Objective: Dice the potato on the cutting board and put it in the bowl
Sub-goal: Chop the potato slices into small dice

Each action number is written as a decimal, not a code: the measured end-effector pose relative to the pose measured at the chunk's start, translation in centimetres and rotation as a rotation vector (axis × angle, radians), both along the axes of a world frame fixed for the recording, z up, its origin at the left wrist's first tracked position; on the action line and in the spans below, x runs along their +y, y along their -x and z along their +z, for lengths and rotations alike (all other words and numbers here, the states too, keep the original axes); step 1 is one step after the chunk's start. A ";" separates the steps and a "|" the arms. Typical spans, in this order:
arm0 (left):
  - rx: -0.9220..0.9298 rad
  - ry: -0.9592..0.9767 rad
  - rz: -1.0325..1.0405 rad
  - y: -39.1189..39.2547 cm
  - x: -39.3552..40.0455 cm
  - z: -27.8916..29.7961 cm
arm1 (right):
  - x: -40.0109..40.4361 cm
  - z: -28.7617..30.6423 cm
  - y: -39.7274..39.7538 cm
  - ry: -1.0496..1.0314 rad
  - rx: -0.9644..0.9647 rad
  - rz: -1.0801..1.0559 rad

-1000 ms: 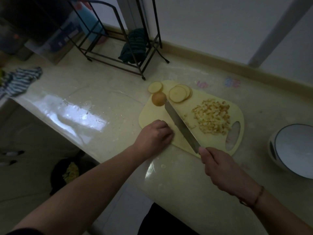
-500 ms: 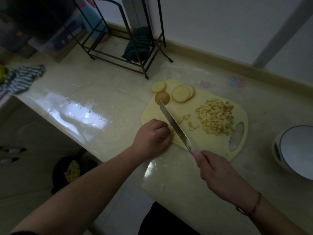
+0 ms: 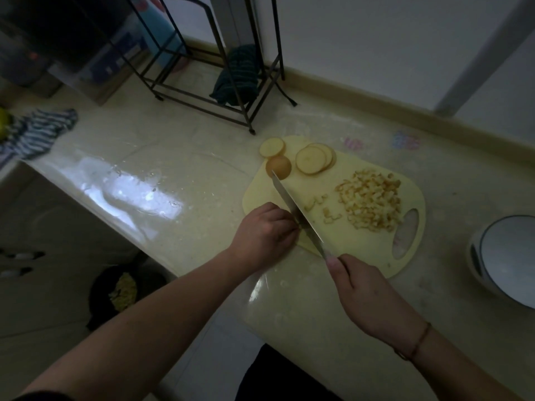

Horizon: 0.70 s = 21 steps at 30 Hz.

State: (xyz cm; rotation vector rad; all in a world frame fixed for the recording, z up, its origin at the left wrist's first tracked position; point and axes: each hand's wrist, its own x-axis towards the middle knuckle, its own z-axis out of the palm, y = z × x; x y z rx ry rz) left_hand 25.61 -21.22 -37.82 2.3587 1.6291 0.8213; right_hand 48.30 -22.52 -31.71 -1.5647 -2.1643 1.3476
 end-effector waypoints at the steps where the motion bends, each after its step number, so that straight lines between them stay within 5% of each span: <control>1: -0.008 0.004 0.004 0.0 0.0 0.0 | 0.1 -0.1 0.1 -0.002 -0.002 0.006; 15: -0.035 0.109 0.159 -0.7 -0.2 0.4 | 0.7 -0.2 -0.4 0.007 0.044 0.006; 21: -0.059 0.134 0.057 -2.2 2.0 1.0 | 2.1 0.5 -3.9 0.084 0.037 -0.073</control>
